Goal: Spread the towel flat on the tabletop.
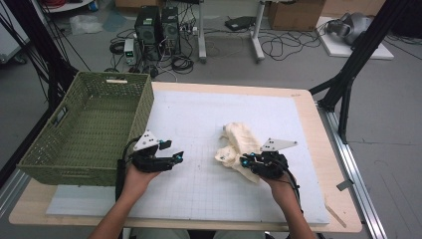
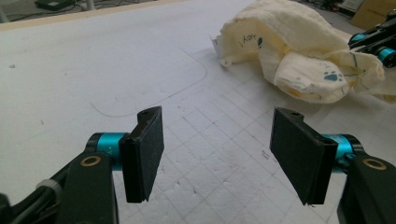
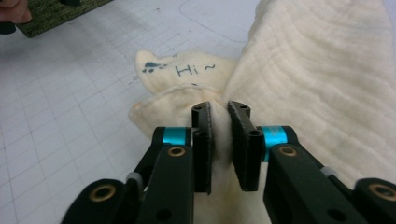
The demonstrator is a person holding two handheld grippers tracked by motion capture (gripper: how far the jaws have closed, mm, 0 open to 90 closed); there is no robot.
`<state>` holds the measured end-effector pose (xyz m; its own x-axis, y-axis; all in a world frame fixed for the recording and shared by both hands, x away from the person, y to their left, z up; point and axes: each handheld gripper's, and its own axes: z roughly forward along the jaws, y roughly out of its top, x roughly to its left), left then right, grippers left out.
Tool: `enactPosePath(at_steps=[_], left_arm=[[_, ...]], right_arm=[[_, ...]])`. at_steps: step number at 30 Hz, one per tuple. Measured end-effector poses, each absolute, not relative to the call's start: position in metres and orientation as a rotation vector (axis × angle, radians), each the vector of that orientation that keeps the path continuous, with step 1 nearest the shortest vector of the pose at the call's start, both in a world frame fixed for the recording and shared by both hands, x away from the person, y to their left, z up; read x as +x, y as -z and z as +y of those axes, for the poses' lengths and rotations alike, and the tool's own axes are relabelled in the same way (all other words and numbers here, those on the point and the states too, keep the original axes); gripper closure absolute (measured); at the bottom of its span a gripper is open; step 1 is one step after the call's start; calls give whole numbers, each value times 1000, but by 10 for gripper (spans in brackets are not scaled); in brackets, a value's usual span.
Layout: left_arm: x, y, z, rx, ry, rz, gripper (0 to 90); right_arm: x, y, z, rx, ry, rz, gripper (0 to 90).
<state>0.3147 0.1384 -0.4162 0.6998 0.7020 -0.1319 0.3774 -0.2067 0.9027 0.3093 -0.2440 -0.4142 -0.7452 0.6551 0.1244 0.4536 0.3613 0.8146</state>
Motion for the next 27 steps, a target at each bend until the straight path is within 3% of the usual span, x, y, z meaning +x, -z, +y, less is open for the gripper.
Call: enactPosePath(at_steps=[2,6,11,27], left_arm=[[315,416,138,1824,-371,849,353],[315,416,138,1829,-371,848,352],[314,418,136,1829,-365,847,353],[320,421,124,1833,-320,844,364]], right_arm=[[309,412,-246,981,-1397,2401,730],[306,409,-243,942,-1339,2393,851],[306,406,-248,984,-1354,2322,854],[312,409,-320,1305,-1101,1992,849]])
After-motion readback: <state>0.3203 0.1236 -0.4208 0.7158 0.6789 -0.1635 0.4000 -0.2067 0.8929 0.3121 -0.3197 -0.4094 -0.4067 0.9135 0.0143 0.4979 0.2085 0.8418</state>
